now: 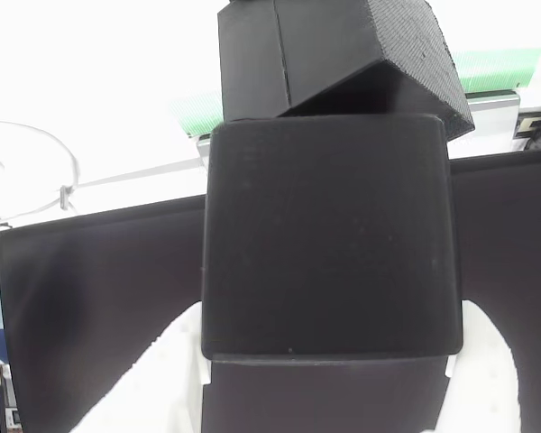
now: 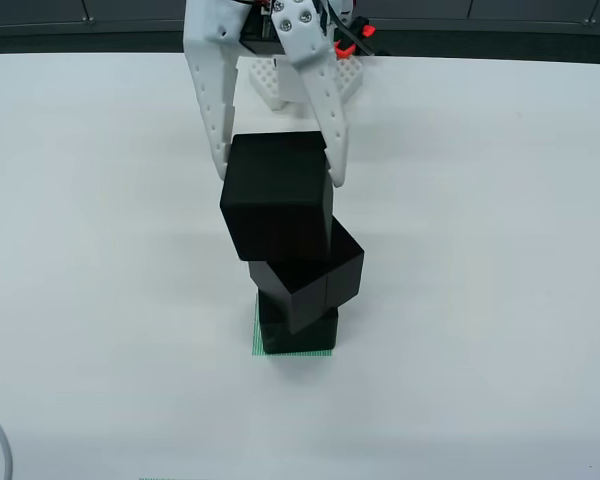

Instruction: Stack 3 Blocks on the chosen place.

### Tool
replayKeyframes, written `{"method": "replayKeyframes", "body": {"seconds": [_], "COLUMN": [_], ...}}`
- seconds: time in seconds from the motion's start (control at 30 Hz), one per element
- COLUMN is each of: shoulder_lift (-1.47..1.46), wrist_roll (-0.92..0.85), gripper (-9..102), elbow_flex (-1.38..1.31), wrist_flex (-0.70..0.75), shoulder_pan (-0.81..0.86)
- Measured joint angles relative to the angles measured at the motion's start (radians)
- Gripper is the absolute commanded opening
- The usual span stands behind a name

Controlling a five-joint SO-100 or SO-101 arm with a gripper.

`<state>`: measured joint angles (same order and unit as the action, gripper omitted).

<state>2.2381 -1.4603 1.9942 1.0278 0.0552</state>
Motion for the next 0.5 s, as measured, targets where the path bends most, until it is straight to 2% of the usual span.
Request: {"method": "replayKeyframes", "body": {"seconds": [0.37,0.5], "shoulder_lift": [0.000,0.000], "wrist_roll": [0.000,0.000], "gripper": [34,35], "elbow_flex": [0.000,-0.002], "wrist_flex": [0.000,-0.009], "shoulder_pan": [0.008,0.012]}}
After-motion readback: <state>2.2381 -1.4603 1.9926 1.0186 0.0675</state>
